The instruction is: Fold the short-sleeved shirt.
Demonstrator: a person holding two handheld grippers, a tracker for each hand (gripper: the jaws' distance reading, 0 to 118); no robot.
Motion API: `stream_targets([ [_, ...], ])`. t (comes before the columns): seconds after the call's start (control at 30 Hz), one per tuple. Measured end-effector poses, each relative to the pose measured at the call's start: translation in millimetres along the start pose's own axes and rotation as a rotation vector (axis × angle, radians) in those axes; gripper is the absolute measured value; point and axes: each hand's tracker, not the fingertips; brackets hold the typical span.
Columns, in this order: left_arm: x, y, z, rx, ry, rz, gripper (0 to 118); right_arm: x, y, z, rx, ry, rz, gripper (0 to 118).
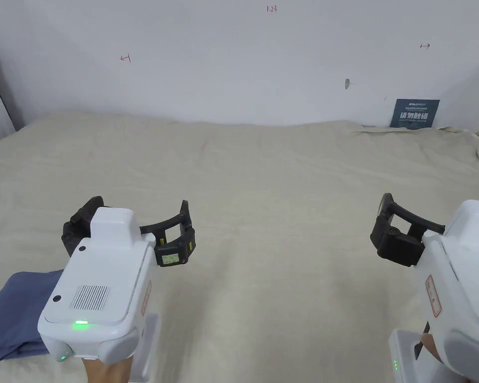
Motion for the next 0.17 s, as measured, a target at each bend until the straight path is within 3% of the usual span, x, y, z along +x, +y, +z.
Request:
stream_targets([
  [0.17,-0.6,0.0,0.3,0.0,0.0,0.0,118,2.8,-1.2,-0.4,-0.014,0.003,-0.013,113],
])
